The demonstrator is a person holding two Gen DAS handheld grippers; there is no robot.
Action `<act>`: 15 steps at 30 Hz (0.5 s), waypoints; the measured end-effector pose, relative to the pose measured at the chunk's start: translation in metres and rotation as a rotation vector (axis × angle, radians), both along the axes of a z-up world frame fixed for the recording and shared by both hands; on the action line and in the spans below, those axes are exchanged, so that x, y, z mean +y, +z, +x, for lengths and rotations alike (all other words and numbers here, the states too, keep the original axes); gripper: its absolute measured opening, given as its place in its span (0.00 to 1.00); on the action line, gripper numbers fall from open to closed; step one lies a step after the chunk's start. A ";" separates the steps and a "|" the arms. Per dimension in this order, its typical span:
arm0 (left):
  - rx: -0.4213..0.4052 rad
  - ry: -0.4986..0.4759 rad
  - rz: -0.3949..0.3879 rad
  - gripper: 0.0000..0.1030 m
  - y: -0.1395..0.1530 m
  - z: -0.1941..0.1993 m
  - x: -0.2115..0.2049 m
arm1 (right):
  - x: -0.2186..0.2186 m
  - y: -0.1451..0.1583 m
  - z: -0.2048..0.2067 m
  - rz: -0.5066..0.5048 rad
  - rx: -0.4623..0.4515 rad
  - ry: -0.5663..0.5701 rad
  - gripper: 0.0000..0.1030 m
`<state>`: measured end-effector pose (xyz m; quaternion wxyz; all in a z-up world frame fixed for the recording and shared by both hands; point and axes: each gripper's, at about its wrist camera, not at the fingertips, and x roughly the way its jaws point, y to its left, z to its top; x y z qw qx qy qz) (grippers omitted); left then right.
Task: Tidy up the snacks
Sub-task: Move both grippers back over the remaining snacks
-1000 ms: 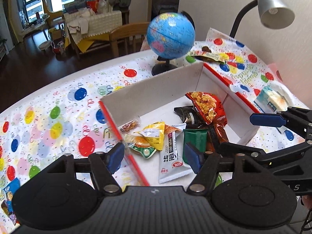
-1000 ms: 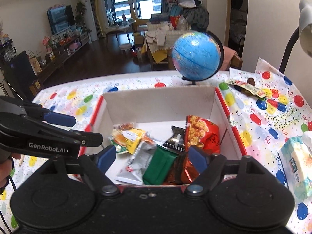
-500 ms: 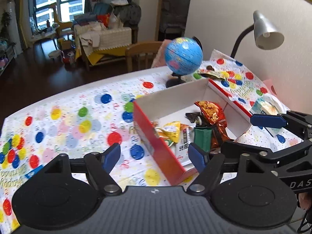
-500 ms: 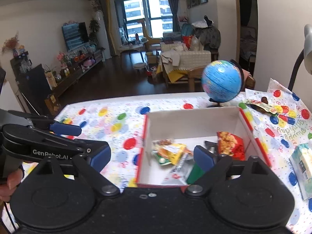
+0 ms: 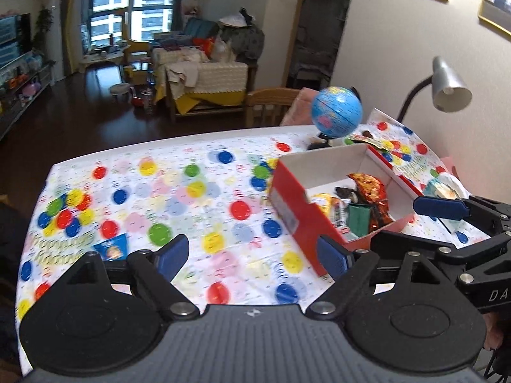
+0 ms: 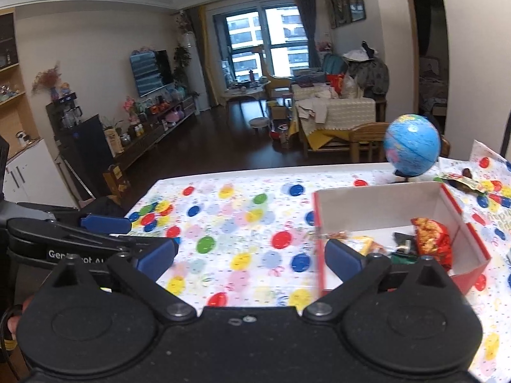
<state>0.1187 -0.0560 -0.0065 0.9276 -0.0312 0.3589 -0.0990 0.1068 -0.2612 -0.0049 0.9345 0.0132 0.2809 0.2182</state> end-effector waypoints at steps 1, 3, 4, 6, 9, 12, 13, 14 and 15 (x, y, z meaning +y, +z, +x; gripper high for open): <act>-0.006 0.012 0.001 0.97 0.000 -0.004 0.007 | 0.007 -0.001 -0.003 0.001 -0.001 0.004 0.98; -0.021 0.036 -0.005 1.00 0.000 -0.011 0.023 | 0.018 -0.001 -0.008 0.002 0.002 0.015 0.98; -0.022 0.045 -0.010 1.00 0.000 -0.014 0.030 | 0.023 -0.002 -0.009 0.002 0.003 0.020 0.98; -0.023 0.065 -0.012 1.00 -0.002 -0.019 0.044 | 0.034 -0.003 -0.013 0.001 0.007 0.027 0.98; -0.019 0.098 0.000 1.00 -0.007 -0.027 0.063 | 0.050 -0.005 -0.017 0.000 0.016 0.037 0.98; 0.000 0.148 -0.008 1.00 -0.013 -0.034 0.085 | 0.064 -0.008 -0.020 -0.002 0.024 0.037 0.98; 0.008 0.165 -0.010 1.00 -0.015 -0.036 0.092 | 0.068 -0.009 -0.021 -0.002 0.028 0.037 0.98; 0.018 0.183 -0.011 1.00 -0.018 -0.037 0.099 | 0.072 -0.010 -0.021 -0.002 0.032 0.037 0.98; 0.028 0.199 -0.010 1.00 -0.020 -0.038 0.106 | 0.077 -0.011 -0.022 -0.001 0.035 0.040 0.98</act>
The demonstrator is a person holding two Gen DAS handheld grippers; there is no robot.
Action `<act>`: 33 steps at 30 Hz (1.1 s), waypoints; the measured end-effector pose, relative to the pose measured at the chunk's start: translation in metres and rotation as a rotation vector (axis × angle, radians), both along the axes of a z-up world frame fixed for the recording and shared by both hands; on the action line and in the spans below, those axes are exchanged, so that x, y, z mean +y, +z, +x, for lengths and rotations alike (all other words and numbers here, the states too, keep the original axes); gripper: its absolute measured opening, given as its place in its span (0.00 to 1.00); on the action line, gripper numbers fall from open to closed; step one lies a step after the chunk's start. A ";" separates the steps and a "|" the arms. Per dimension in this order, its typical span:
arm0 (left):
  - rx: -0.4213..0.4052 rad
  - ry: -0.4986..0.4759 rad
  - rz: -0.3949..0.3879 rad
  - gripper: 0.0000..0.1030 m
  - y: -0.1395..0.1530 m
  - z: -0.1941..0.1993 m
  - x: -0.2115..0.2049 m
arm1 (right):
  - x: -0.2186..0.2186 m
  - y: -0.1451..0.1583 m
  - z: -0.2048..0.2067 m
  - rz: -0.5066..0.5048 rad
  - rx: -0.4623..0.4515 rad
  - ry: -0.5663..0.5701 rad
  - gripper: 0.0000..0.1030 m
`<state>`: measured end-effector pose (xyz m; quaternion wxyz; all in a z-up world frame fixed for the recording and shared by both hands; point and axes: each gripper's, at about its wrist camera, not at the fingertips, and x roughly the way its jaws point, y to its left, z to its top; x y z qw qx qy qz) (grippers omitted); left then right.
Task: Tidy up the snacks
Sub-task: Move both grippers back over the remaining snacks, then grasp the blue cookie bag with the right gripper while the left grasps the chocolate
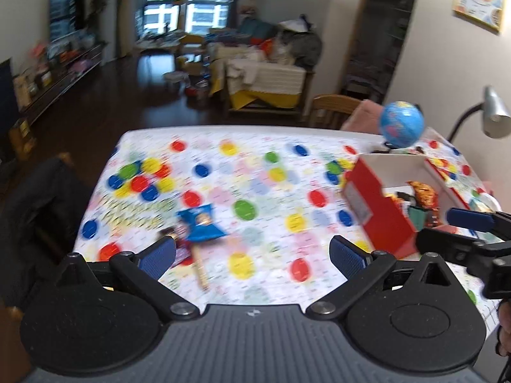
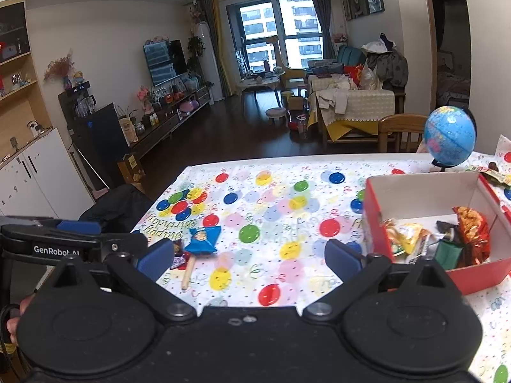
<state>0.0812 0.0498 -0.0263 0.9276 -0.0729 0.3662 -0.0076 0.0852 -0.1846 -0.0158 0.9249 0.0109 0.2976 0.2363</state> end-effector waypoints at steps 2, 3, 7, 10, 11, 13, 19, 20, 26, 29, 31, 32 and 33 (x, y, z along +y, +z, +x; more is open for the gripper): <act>0.019 0.026 0.002 1.00 -0.005 -0.001 0.013 | 0.009 -0.001 0.000 -0.003 0.005 0.002 0.98; 0.026 0.042 0.007 1.00 -0.007 -0.001 0.018 | 0.013 -0.002 0.001 -0.003 0.007 0.008 0.98; 0.046 0.086 0.014 1.00 -0.017 0.002 0.033 | 0.030 -0.008 0.014 -0.011 0.034 0.018 0.98; 0.060 0.112 0.013 1.00 -0.024 0.010 0.042 | 0.044 -0.013 0.027 -0.020 0.052 0.037 0.98; 0.065 0.125 0.013 1.00 -0.027 0.013 0.045 | 0.049 -0.015 0.032 -0.025 0.058 0.046 0.98; 0.082 0.147 0.009 1.00 -0.033 0.021 0.051 | 0.057 -0.021 0.042 -0.040 0.064 0.060 0.98; 0.145 0.234 0.013 1.00 -0.055 0.054 0.071 | 0.081 -0.040 0.084 -0.052 0.124 0.100 0.96; 0.156 0.246 0.010 1.00 -0.059 0.060 0.074 | 0.086 -0.043 0.091 -0.055 0.137 0.105 0.95; 0.218 0.298 0.023 1.00 -0.088 0.090 0.083 | 0.112 -0.066 0.134 -0.062 0.209 0.130 0.91; 0.247 0.313 0.030 1.00 -0.101 0.104 0.088 | 0.124 -0.077 0.150 -0.065 0.243 0.138 0.90; 0.266 0.321 0.031 1.00 -0.109 0.112 0.092 | 0.133 -0.085 0.160 -0.066 0.267 0.141 0.89; 0.275 0.326 0.028 1.00 -0.113 0.116 0.095 | 0.136 -0.089 0.165 -0.065 0.280 0.142 0.89; 0.284 0.329 0.024 1.00 -0.117 0.120 0.096 | 0.140 -0.093 0.170 -0.063 0.295 0.144 0.86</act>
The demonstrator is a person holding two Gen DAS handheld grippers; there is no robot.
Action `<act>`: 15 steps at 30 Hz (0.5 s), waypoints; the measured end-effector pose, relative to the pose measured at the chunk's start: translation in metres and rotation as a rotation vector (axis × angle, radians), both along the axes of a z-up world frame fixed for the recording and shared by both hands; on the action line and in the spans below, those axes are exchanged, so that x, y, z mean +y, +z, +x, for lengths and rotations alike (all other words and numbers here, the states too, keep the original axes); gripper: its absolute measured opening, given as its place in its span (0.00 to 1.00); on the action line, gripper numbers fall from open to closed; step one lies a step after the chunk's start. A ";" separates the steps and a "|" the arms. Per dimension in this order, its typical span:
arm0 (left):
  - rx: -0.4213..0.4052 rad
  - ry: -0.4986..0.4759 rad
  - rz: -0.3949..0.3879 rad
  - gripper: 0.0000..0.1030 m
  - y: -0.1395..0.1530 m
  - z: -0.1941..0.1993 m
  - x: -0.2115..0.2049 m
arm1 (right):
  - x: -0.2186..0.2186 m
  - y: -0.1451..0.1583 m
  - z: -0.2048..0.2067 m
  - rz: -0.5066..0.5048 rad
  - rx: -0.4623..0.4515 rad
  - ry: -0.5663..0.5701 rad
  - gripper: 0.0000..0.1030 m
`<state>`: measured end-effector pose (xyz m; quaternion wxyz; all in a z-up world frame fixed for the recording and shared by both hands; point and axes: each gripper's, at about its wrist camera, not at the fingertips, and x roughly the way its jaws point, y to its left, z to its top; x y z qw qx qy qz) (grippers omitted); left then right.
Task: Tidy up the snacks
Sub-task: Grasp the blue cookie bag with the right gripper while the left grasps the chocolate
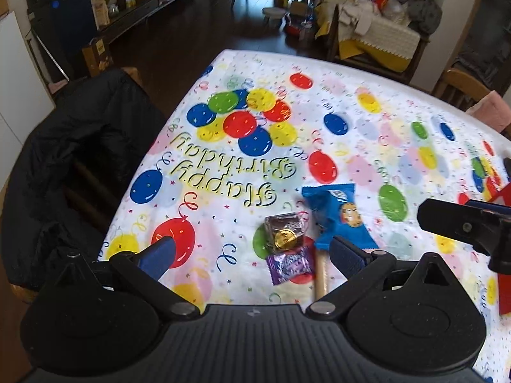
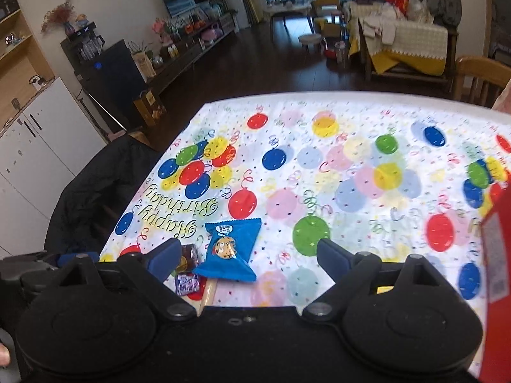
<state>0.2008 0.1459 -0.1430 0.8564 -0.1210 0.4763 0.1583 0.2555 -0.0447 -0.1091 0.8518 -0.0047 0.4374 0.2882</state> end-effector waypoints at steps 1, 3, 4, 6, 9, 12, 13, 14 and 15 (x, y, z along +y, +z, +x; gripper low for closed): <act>0.008 0.001 -0.001 1.00 -0.004 0.004 0.001 | 0.004 -0.005 0.005 0.001 0.018 -0.001 0.85; 0.027 0.007 0.000 1.00 -0.011 0.010 0.002 | 0.011 -0.014 0.015 -0.002 0.051 -0.009 0.83; 0.036 0.009 -0.005 1.00 -0.015 0.014 0.003 | 0.014 -0.019 0.020 -0.004 0.064 -0.010 0.82; 0.050 0.014 -0.009 1.00 -0.022 0.020 0.004 | 0.021 -0.027 0.028 -0.012 0.084 -0.010 0.80; 0.067 0.019 -0.003 1.00 -0.031 0.028 0.004 | 0.031 -0.036 0.036 -0.026 0.101 -0.006 0.78; 0.076 0.026 -0.009 1.00 -0.037 0.035 0.006 | 0.039 -0.047 0.044 -0.037 0.132 -0.022 0.76; 0.077 0.025 -0.012 1.00 -0.038 0.036 0.006 | 0.041 -0.049 0.046 -0.033 0.147 -0.025 0.76; 0.077 0.020 -0.013 1.00 -0.039 0.038 0.006 | 0.043 -0.052 0.048 -0.029 0.160 -0.027 0.75; 0.077 0.015 -0.009 0.99 -0.040 0.039 0.005 | 0.045 -0.055 0.049 -0.023 0.174 -0.027 0.75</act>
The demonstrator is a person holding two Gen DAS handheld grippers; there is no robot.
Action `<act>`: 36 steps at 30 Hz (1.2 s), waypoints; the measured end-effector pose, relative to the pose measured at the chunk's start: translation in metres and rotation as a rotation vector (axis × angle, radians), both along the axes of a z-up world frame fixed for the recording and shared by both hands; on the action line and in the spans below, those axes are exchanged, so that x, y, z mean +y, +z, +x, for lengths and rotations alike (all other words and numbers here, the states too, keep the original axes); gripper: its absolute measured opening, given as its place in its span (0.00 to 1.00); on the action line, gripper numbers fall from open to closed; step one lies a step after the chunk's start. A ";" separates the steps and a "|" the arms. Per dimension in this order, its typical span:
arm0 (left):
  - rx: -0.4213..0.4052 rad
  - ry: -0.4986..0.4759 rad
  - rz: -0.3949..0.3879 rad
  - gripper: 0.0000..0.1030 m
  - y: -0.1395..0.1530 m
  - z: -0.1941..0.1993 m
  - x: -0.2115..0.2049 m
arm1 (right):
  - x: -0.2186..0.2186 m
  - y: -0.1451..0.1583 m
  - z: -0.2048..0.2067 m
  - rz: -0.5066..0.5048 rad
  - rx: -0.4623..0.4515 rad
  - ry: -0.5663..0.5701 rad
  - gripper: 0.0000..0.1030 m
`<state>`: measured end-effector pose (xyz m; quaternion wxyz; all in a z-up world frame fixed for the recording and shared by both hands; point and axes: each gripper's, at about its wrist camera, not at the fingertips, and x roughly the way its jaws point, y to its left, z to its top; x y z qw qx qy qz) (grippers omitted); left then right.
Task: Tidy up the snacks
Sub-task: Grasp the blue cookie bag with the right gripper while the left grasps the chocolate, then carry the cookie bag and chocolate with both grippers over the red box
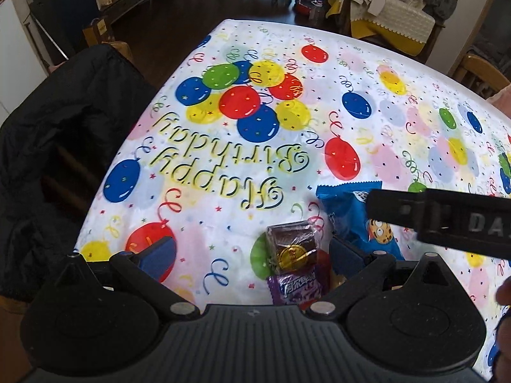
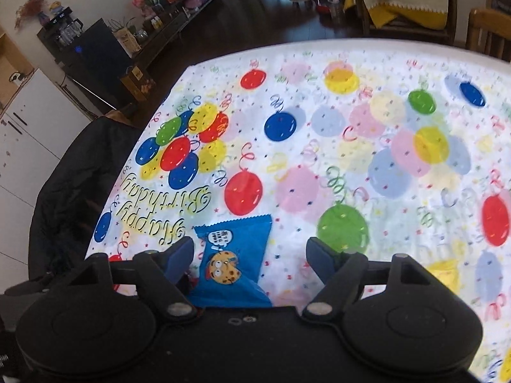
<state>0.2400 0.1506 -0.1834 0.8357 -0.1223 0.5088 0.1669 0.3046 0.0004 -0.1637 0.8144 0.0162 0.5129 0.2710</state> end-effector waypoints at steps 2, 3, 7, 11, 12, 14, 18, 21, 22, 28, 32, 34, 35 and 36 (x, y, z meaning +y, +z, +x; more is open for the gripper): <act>-0.005 -0.011 0.004 0.99 -0.002 0.003 -0.002 | 0.004 -0.005 0.002 0.011 0.031 0.000 0.74; -0.011 -0.015 0.004 0.99 -0.002 0.004 -0.003 | 0.006 -0.008 0.003 0.010 0.041 -0.001 0.73; 0.001 -0.033 0.008 0.90 -0.006 0.008 -0.006 | 0.014 -0.016 0.003 -0.005 0.054 0.003 0.70; 0.016 -0.040 -0.003 0.76 -0.011 0.010 -0.006 | 0.016 -0.020 0.004 -0.014 0.057 0.006 0.65; 0.017 -0.044 -0.008 0.69 -0.011 0.010 -0.006 | 0.016 -0.020 0.004 -0.013 0.059 0.009 0.59; 0.019 -0.051 -0.012 0.64 -0.012 0.010 -0.007 | 0.016 -0.022 0.004 -0.012 0.066 0.010 0.51; 0.008 -0.049 -0.029 0.49 -0.009 0.011 -0.005 | 0.014 -0.022 0.003 0.007 0.071 0.010 0.42; 0.004 -0.050 -0.037 0.34 -0.008 0.011 -0.004 | 0.011 -0.020 0.002 0.018 0.070 0.005 0.37; 0.005 -0.053 -0.032 0.34 -0.008 0.010 -0.005 | 0.009 -0.019 0.001 0.021 0.070 -0.001 0.36; 0.009 -0.057 -0.022 0.32 -0.002 0.006 -0.006 | -0.002 -0.010 -0.006 0.036 0.049 -0.025 0.31; 0.005 -0.048 -0.032 0.32 0.006 -0.001 -0.002 | -0.014 -0.001 -0.011 0.057 0.039 -0.050 0.31; -0.007 -0.052 -0.036 0.32 0.012 -0.006 -0.002 | -0.021 0.005 -0.016 0.067 0.031 -0.061 0.31; -0.015 -0.057 -0.038 0.32 0.016 -0.009 -0.004 | -0.024 0.008 -0.018 0.069 0.028 -0.066 0.31; -0.021 -0.062 -0.042 0.32 0.021 -0.012 -0.005 | -0.028 0.012 -0.021 0.074 0.024 -0.072 0.30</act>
